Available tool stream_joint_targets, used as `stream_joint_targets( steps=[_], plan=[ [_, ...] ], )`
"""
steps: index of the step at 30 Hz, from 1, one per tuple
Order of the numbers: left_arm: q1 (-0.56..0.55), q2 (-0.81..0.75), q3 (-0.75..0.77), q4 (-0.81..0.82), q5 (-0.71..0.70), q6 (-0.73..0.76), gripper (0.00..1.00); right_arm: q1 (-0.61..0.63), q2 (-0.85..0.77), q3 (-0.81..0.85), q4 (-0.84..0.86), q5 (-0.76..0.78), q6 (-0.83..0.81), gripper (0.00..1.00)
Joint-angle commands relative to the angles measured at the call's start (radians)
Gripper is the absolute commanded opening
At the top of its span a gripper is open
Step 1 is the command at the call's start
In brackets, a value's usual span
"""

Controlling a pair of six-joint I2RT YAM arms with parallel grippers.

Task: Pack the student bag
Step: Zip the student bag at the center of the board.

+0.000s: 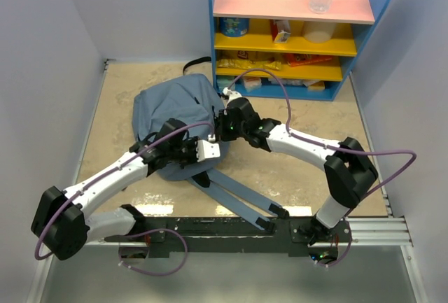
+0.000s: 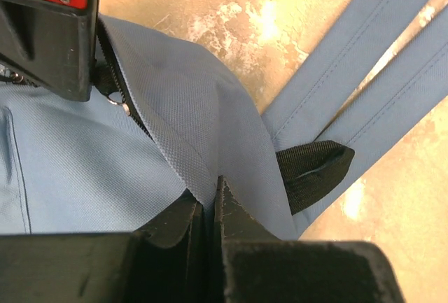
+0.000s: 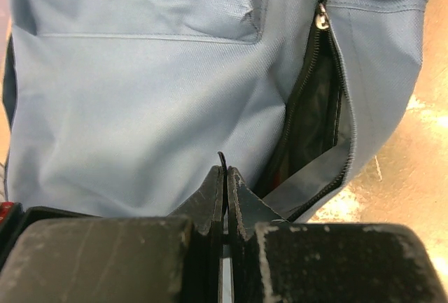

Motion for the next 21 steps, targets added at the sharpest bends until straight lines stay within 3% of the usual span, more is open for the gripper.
stream_joint_targets(
  steps=[1,21],
  plan=[
    [-0.011,-0.054,-0.025,-0.310,0.140,0.066,0.00,-0.123,0.026,0.053,0.070,0.233,-0.094,0.00],
    [0.039,-0.094,-0.029,-0.480,0.163,0.189,0.00,-0.258,0.041,0.102,0.070,0.276,-0.210,0.00]
  ],
)
